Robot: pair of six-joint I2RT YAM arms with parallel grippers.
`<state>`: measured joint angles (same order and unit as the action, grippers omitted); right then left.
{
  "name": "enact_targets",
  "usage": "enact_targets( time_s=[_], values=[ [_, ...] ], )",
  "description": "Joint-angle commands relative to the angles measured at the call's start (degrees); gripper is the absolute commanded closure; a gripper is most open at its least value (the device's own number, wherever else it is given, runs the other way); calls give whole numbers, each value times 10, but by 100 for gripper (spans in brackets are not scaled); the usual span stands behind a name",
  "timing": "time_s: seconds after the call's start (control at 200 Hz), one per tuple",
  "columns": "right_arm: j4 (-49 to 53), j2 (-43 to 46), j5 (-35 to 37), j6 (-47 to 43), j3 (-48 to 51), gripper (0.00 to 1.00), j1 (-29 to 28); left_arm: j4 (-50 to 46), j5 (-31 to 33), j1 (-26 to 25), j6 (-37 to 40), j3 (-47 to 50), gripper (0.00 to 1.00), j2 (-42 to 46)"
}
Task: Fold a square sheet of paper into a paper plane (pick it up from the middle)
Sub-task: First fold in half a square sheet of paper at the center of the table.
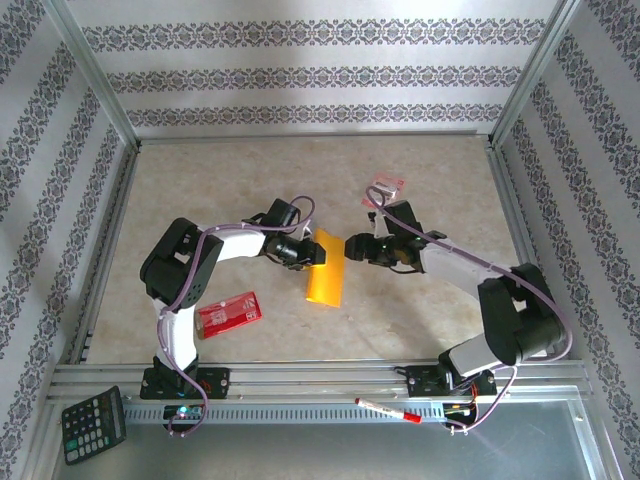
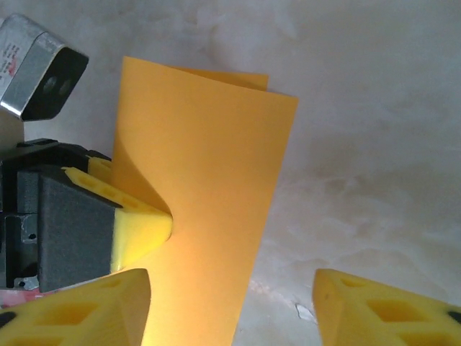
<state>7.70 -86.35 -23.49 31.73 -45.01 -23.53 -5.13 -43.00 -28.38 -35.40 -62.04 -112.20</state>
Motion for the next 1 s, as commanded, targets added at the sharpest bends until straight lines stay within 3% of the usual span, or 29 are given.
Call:
enact_targets(
  time_s=[0.0,0.335,0.515,0.994],
  values=[
    [-33,-32,-3,32,-19,46,-19,-12,26,5,18,14,68,-6],
    [-44,-127,-4,36,-64,65,-31,-16,39,6,21,24,67,-5],
    [-51,-154,-10,38,-74,69,-32,-21,44,6,22,25,64,2],
    [-66,-185,-27,43,-94,73,-41,-107,98,6,65,2,43,9]
  ],
)
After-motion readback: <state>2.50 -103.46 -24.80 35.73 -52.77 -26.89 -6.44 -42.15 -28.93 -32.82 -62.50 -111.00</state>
